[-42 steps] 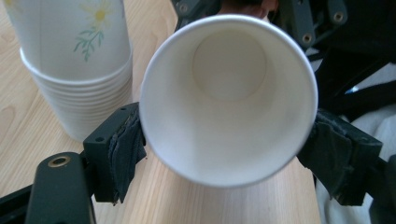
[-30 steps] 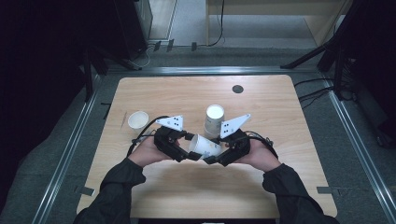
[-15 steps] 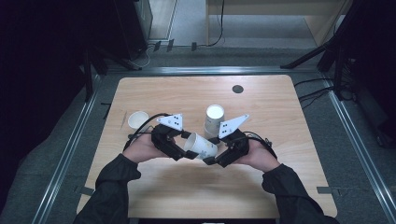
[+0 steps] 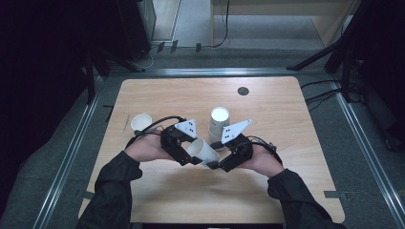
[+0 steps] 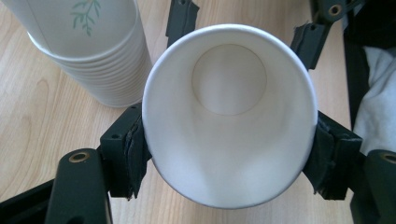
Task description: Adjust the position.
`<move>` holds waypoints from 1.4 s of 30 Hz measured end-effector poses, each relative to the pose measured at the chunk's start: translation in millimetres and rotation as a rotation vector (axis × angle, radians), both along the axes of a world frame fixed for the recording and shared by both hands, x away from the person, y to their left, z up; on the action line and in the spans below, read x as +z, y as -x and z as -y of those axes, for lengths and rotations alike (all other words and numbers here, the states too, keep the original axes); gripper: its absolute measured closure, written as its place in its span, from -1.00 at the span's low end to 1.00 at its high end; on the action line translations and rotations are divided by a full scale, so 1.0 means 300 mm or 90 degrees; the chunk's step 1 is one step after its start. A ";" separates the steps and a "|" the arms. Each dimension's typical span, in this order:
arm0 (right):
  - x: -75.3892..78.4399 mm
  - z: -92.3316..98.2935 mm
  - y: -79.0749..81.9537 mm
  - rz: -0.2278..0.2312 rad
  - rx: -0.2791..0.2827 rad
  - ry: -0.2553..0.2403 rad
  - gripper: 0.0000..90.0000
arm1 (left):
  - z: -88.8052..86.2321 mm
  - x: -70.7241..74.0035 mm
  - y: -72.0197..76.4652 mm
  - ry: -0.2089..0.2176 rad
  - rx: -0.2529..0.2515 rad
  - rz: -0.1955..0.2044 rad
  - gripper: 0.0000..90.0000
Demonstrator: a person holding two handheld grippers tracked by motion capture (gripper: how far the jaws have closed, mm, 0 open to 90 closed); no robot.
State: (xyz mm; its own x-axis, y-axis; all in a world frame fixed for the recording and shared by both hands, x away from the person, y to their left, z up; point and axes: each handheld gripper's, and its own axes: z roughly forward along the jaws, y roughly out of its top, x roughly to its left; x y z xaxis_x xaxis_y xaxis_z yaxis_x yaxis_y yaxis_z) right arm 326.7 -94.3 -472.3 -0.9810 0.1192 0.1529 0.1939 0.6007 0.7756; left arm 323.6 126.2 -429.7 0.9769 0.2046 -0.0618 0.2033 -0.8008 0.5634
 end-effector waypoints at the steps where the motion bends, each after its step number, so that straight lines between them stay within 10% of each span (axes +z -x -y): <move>1: -0.005 -0.003 -0.001 0.002 0.000 0.002 -0.36 | 0.002 -0.001 -0.002 -0.005 -0.002 -0.001 -0.41; 17: -0.043 -0.038 0.001 0.002 0.010 0.010 -0.24 | 0.036 -0.006 -0.003 -0.020 -0.017 -0.008 -0.42; 42: 0.011 0.013 -0.010 0.003 -0.003 -0.034 -0.25 | -0.054 -0.014 -0.012 0.148 0.034 -0.031 -0.68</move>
